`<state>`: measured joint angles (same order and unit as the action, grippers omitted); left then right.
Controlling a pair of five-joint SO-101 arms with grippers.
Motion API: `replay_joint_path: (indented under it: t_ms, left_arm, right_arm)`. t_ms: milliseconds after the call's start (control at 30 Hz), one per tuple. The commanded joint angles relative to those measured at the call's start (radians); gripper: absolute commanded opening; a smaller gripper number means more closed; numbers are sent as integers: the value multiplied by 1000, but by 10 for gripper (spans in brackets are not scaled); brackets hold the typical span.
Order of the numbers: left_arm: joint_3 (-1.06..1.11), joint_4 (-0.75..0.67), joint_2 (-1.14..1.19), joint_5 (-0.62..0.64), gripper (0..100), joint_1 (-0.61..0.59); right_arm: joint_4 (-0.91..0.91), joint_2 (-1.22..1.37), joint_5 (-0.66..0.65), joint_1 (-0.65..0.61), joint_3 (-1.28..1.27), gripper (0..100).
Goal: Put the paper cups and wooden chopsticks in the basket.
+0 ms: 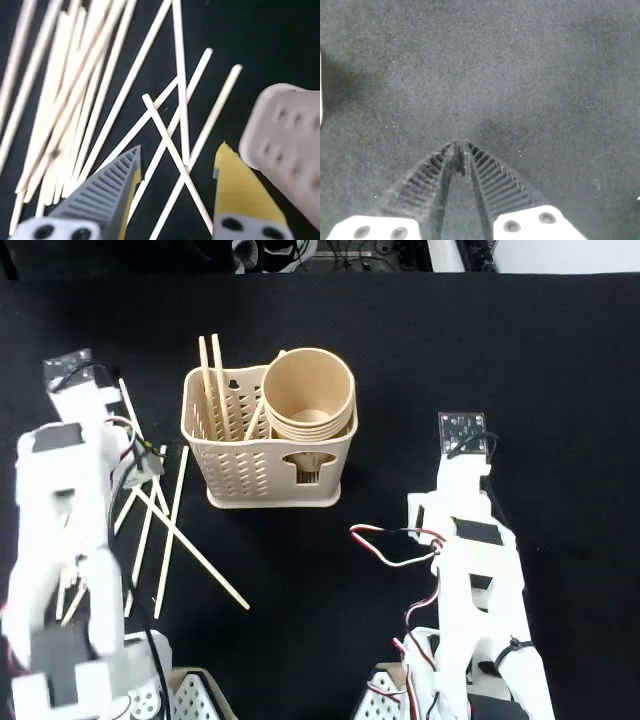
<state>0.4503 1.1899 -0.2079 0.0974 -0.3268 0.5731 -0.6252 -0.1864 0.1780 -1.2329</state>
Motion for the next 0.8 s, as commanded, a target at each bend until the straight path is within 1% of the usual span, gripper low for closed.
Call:
replay_joint_path:
  t_ms: [0, 100, 267, 367, 467, 533, 633, 667, 700, 733, 767]
  left_arm:
    - [-133, 8, 184, 11, 238, -13]
    - [-194, 8, 333, 15, 238, -13]
    - [-291, 5, 542, 153, 238, -13]
    - [-346, 8, 617, 157, 234, -10]
    - [-355, 8, 623, 157, 225, -10]
    - [-366, 8, 623, 157, 170, -10]
    - [-403, 9, 621, 157, 36, -7]
    - [-418, 21, 621, 157, 21, -7]
    - [-435, 43, 621, 157, 43, -7]
    - [-456, 66, 621, 157, 43, -5]
    - [-481, 86, 621, 157, 27, -4]
  right_arm:
    - [-15, -2, 6, -12, -2, 12]
    - [-15, -2, 6, -12, -2, 12]
    - [-15, -4, 6, -12, -2, 12]
    - [-15, -4, 6, -12, -2, 12]
    - [-15, -4, 6, -12, -2, 12]
    - [-17, -4, 6, -12, -2, 12]
    - [-17, -4, 6, -12, -2, 12]
    - [-17, -4, 6, -12, -2, 12]
    - [-17, -4, 6, -12, -2, 12]
    - [-17, -4, 6, -12, -2, 12]
    - [-17, -4, 5, -12, -2, 12]
